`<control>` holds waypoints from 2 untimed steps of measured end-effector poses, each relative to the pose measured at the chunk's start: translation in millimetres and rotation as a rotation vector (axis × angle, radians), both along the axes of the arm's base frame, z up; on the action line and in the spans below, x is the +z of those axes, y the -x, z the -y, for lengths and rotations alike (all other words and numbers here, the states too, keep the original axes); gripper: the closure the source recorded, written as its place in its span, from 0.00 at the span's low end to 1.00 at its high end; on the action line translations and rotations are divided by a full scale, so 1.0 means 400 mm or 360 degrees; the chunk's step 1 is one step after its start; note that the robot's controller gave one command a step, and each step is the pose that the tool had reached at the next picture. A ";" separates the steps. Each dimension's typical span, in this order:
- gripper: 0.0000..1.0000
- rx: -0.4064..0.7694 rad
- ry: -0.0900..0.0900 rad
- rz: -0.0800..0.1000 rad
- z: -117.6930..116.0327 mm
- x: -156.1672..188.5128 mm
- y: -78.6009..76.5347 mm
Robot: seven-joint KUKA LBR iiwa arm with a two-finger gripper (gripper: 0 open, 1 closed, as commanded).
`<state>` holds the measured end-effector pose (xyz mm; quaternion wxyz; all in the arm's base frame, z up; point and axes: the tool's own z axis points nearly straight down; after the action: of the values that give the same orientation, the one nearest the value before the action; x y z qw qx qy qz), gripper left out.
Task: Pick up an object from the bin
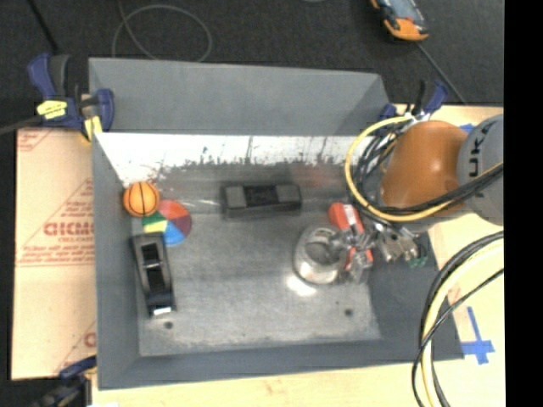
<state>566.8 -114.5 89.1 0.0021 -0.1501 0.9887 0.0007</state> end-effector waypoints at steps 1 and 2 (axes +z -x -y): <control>1.00 -0.0001 -0.0002 -0.0009 -0.002 0.031 0.002; 1.00 -0.0001 -0.0001 -0.0009 -0.002 0.078 0.002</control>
Offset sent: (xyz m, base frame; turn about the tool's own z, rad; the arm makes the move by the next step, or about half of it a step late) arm -0.0002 0.0001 0.0715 0.0000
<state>566.0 -113.7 120.3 -0.0006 -0.1497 0.9887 0.0014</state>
